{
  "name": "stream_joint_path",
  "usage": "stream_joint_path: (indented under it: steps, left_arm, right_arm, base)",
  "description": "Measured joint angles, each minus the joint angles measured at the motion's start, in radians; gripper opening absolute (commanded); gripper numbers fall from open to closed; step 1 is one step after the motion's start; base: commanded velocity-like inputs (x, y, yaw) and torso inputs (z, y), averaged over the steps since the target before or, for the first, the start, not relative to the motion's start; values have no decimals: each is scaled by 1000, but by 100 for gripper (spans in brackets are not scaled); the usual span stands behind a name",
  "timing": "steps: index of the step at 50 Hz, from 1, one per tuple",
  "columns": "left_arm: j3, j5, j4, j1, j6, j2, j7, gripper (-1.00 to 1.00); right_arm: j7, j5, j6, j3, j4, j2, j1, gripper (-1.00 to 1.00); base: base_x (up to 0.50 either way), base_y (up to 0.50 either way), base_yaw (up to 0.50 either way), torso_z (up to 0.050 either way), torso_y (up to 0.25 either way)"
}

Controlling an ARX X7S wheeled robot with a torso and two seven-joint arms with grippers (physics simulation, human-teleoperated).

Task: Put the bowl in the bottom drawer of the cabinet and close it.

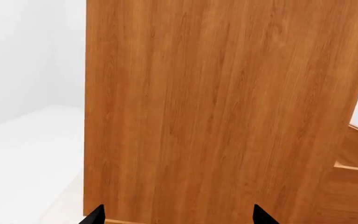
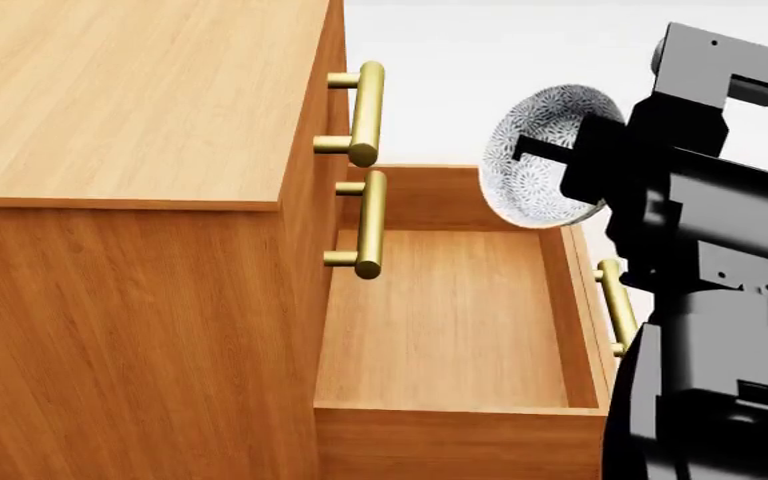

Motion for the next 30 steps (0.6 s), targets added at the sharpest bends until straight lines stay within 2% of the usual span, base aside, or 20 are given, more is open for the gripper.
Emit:
stream_joint_path:
  steps: [30]
  left_arm:
    - [5, -8, 3, 0, 6, -6, -3, 100]
  right_arm:
    - [-36, -96, -9, 61, 0, -55, -44, -100]
  base:
    - [0, 0, 0, 0, 0]
